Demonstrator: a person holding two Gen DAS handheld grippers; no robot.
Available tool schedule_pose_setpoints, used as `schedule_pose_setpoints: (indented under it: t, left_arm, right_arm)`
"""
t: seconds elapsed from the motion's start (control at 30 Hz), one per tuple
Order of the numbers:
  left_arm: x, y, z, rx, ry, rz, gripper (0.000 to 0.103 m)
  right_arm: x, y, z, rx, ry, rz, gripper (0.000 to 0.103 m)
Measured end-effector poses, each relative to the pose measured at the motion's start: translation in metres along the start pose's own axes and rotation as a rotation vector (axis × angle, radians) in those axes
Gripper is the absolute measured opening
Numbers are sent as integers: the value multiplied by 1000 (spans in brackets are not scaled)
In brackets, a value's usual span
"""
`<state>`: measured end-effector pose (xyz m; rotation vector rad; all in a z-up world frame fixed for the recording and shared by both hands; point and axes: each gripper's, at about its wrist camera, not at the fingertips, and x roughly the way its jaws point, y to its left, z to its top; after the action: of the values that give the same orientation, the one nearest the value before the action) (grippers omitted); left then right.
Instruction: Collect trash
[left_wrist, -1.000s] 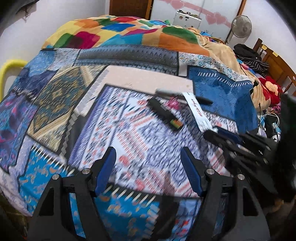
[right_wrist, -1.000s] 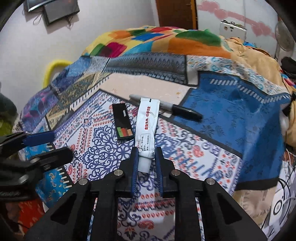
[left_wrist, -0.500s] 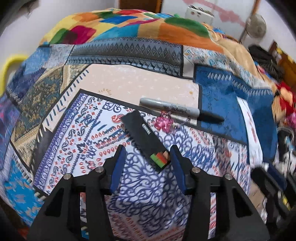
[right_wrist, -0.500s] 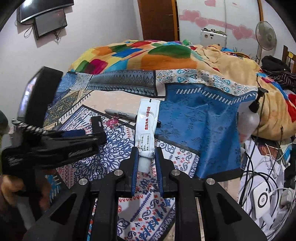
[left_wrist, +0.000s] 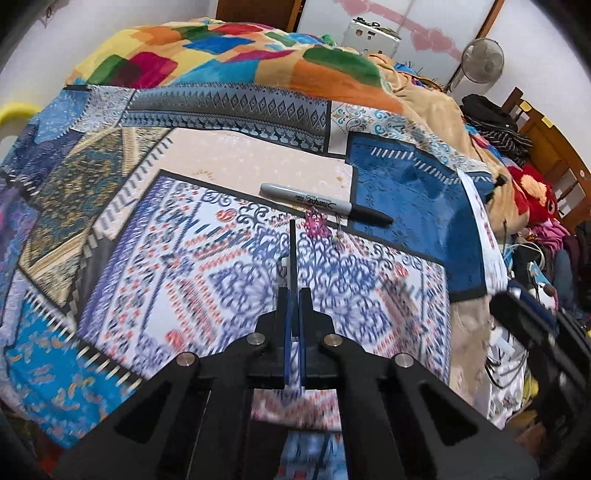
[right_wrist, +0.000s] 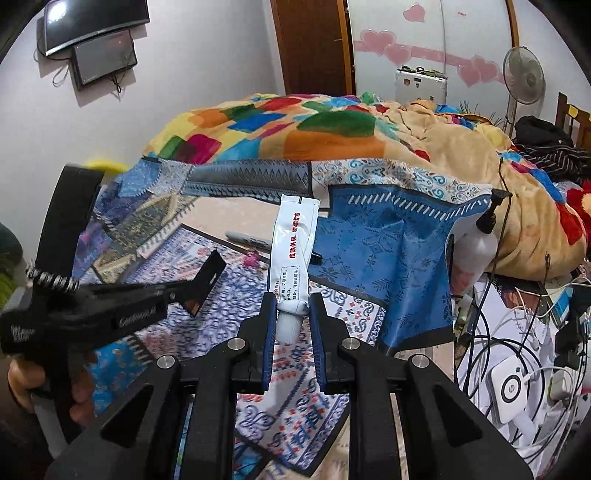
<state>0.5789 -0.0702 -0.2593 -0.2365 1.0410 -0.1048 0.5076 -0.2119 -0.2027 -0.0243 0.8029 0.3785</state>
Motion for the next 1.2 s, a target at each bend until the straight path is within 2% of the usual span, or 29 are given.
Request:
schedule_pose_setpoints:
  t: [0.3, 0.5, 0.8, 1.2]
  left_arm:
    - [-94, -5, -30, 54, -108, 34, 2]
    - [-165, -2, -51, 54, -171, 28, 2]
    - [-261, 26, -98, 51, -270, 69, 2]
    - [-345, 88, -167, -46, -369, 139, 2]
  right_arm:
    - [-55, 30, 9, -30, -53, 17, 16]
    - [-99, 60, 12, -62, -97, 40, 16]
    - [-153, 112, 5, -127, -141, 96, 16]
    - [-209, 197, -18, -252, -209, 177, 16]
